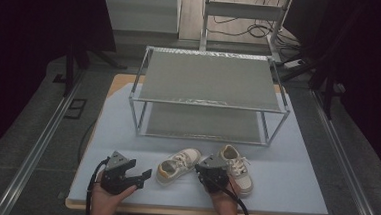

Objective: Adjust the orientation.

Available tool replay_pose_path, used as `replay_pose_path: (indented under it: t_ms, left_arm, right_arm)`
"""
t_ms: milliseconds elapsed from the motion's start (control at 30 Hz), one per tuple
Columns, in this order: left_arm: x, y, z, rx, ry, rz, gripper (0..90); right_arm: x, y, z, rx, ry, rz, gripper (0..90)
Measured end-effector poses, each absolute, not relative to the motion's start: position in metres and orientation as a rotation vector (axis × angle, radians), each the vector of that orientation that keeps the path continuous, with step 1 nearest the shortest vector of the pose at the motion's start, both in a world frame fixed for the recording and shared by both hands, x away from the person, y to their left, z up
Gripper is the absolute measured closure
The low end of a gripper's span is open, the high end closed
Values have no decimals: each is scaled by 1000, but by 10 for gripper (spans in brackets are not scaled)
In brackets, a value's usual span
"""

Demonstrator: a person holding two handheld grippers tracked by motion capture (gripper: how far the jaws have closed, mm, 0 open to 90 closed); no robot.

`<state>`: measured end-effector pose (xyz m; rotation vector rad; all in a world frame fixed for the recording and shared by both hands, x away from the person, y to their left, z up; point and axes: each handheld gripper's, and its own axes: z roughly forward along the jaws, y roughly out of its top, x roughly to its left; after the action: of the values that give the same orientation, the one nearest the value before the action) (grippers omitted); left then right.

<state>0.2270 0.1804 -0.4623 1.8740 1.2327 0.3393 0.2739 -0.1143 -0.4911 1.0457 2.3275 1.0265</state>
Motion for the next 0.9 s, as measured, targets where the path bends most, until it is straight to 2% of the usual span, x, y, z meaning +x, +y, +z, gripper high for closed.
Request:
replay_pose_path:
  t_ms: [533, 667, 900]
  left_arm:
    - [229, 179, -467, 1889, 1243, 324, 287]
    - [229, 179, -467, 1888, 1240, 323, 287]
    - [230, 181, -468, 1889, 1252, 322, 287]
  right_arm:
    - [298, -101, -491, 1051, 2351, 1033, 887]
    - [292, -104, -489, 1042, 2351, 1054, 885]
    - [253, -131, -474, 1002, 2323, 1143, 868]
